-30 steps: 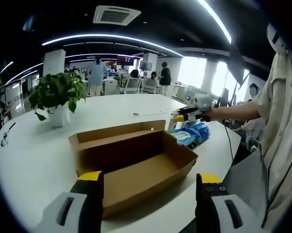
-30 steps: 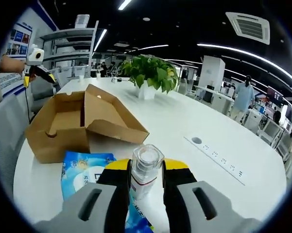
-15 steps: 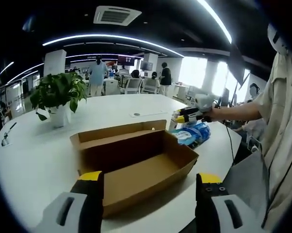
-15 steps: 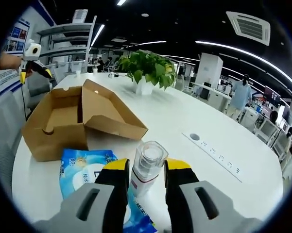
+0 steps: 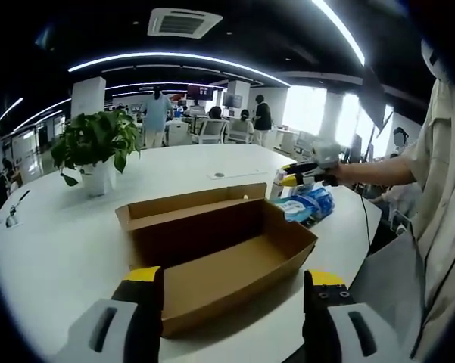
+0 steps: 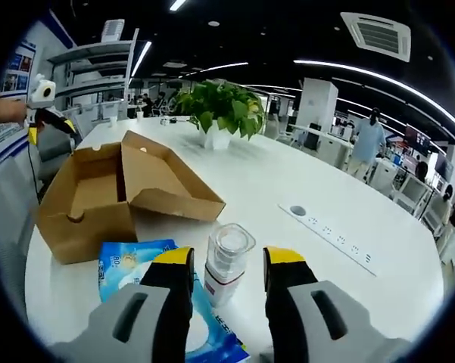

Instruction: Operate the shoe box by opening the lid, removing the specified soft item, and placing it in the target area until the item is outside and the box remains undamaged.

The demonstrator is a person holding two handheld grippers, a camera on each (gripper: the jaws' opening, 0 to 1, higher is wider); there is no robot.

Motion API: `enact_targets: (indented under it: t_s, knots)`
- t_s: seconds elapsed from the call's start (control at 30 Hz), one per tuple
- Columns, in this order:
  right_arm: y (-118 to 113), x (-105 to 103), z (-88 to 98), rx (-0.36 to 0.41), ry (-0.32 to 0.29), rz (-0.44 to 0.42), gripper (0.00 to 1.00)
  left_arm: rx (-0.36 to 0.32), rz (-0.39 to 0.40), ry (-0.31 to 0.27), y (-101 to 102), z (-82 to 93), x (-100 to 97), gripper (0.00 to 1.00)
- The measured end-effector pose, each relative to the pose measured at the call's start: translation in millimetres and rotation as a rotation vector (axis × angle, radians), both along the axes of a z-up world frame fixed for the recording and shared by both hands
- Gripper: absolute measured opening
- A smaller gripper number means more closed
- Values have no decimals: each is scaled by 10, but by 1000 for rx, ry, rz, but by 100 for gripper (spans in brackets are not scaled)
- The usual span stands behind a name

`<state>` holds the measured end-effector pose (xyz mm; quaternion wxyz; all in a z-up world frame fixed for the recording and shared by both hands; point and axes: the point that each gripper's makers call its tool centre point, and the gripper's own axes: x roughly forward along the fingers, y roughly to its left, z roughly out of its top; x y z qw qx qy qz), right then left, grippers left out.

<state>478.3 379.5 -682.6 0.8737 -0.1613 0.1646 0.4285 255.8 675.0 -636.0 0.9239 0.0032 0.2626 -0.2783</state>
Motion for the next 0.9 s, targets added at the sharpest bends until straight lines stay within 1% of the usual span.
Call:
enact_targets:
  t_s: [0.1,0.2,0.27,0.37,0.4,0.47,0.57,0.7,0.8,0.9]
  knots:
    - [6,-25,82,7,6,-8,38,8,17,0,67,-14,16,74]
    - [16,-43,184,14,0,-17,40,33,49,1,172,-39,47,68]
    - [23,-50,259,39,22,-40,43,52,79,-6,259,-47,78,65]
    - [53,-69,354,37,8,-39,44,72,100,-5,346,-64,102,60]
    - [68,-76,374,36,9,-38,45,88,116,-2,400,-80,114,59]
    - [119,-108,423,16,-1,-25,46,106,134,0,460,-102,131,55]
    - [182,-133,466,-9,-3,-15,45,131,172,17,562,-156,148,49]
    - [273,-153,516,-22,4,-7,45,161,231,45,703,-234,162,39]
    - [348,-156,551,-31,13,-6,43,163,270,64,777,-280,173,33]
    - [440,-141,568,-26,36,-6,43,170,307,85,857,-339,190,29]
